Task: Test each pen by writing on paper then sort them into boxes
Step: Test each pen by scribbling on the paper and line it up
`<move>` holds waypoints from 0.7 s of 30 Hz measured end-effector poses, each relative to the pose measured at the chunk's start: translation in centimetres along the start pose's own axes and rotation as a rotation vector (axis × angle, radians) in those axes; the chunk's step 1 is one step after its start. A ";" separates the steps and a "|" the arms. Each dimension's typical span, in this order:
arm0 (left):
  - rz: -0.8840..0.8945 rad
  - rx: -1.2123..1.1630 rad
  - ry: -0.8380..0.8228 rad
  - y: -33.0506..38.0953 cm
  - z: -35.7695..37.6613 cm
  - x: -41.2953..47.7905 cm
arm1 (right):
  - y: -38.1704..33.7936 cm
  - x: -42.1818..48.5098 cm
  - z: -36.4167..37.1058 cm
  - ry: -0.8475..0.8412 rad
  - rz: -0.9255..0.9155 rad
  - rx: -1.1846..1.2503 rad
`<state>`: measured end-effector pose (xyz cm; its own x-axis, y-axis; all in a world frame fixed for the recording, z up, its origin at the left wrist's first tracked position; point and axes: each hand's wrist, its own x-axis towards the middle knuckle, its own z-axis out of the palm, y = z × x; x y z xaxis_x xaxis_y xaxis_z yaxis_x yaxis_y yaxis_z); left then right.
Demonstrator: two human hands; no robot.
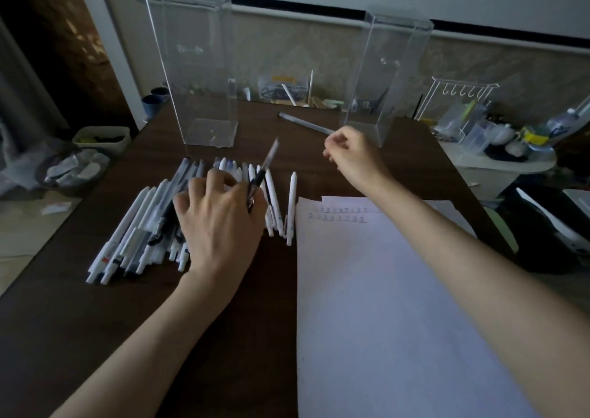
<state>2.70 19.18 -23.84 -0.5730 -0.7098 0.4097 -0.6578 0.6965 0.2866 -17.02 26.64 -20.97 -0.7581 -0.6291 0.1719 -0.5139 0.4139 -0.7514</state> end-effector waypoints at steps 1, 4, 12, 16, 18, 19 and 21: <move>-0.035 0.040 -0.058 -0.1 0.0 0.0 | 0.4 1.3 0.5 -0.012 -0.012 -0.095; 0.029 0.023 -0.096 -0.1 0.3 -0.1 | 0.3 4.4 1.9 -0.053 -0.046 -0.250; 0.555 -0.015 -0.263 1.2 2.0 -1.3 | 0.2 9.3 4.2 -0.212 0.039 -0.551; 0.437 -0.038 -0.260 0.8 2.2 -1.1 | 1.5 10.1 5.4 -0.095 0.081 -0.718; 0.416 -0.043 -0.249 0.8 2.3 -1.0 | 1.6 9.5 5.8 -0.003 -0.020 -0.830; 0.415 -0.047 -0.246 0.8 2.3 -1.0 | 1.5 9.0 5.9 0.021 -0.074 -0.856; 0.416 -0.055 -0.235 0.8 2.3 -1.0 | 1.1 7.7 5.5 0.069 -0.142 -0.804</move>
<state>1.62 20.25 -26.05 -0.8814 -0.3695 0.2943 -0.3256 0.9266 0.1882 -21.26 18.63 -23.99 -0.6740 -0.6798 0.2892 -0.7176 0.6954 -0.0377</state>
